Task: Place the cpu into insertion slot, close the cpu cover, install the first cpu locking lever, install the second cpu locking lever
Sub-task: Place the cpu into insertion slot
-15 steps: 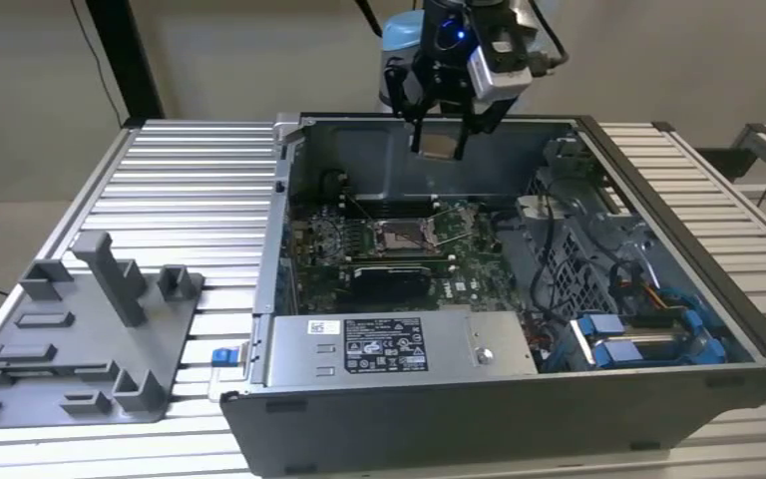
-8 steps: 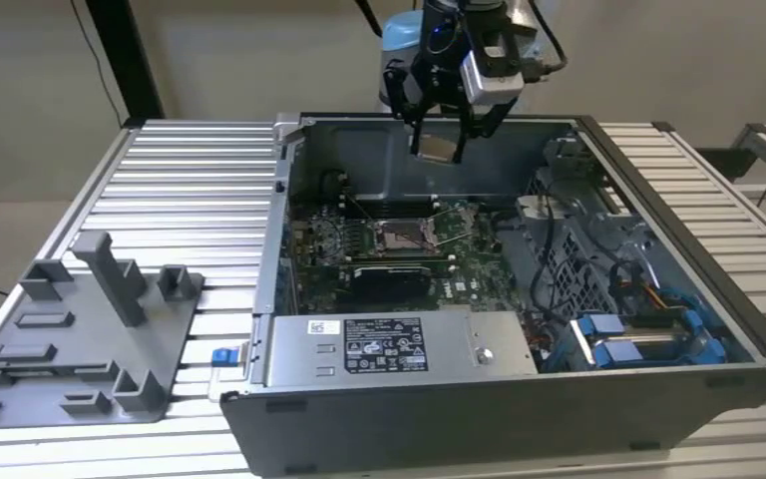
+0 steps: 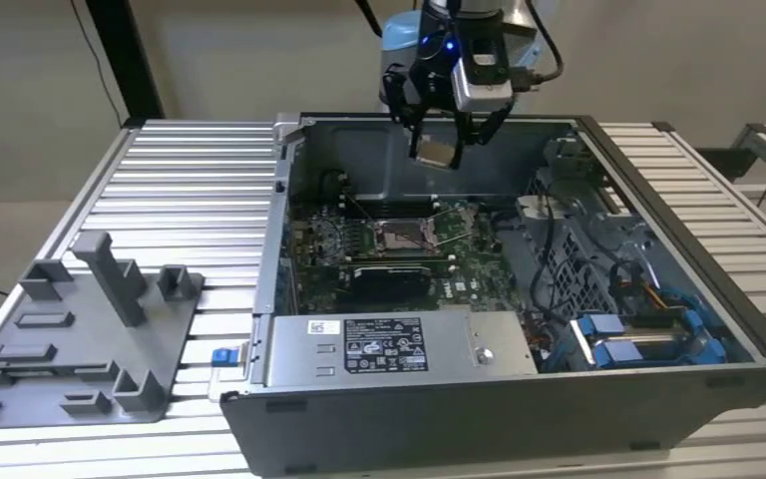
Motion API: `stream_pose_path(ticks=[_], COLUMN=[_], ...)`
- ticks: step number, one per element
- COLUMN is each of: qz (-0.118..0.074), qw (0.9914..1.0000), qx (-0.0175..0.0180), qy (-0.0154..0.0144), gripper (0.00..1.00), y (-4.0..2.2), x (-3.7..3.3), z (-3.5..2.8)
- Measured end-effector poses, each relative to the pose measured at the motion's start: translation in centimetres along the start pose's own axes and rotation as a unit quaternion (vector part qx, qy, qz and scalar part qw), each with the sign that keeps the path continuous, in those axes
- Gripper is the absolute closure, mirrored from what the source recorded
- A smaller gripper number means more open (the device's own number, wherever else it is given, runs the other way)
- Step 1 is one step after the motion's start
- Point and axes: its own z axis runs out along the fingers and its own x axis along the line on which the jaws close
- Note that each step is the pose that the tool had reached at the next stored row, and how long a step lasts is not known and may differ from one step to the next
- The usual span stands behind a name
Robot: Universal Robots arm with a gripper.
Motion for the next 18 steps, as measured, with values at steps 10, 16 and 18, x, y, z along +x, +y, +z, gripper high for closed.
stream_pose_path(ticks=[10,16,18], qz=[0.055,0.081,0.09], qw=[0.99845,0.99665,0.99589], qx=[0.0004,0.0024,0.003], qy=[-0.0054,-0.0088,-0.0099], gripper=[1.0,1.0,1.0], y=[-0.22,-0.3,-0.33], x=[0.25,0.37,0.4], z=[1.08,1.42,1.51])
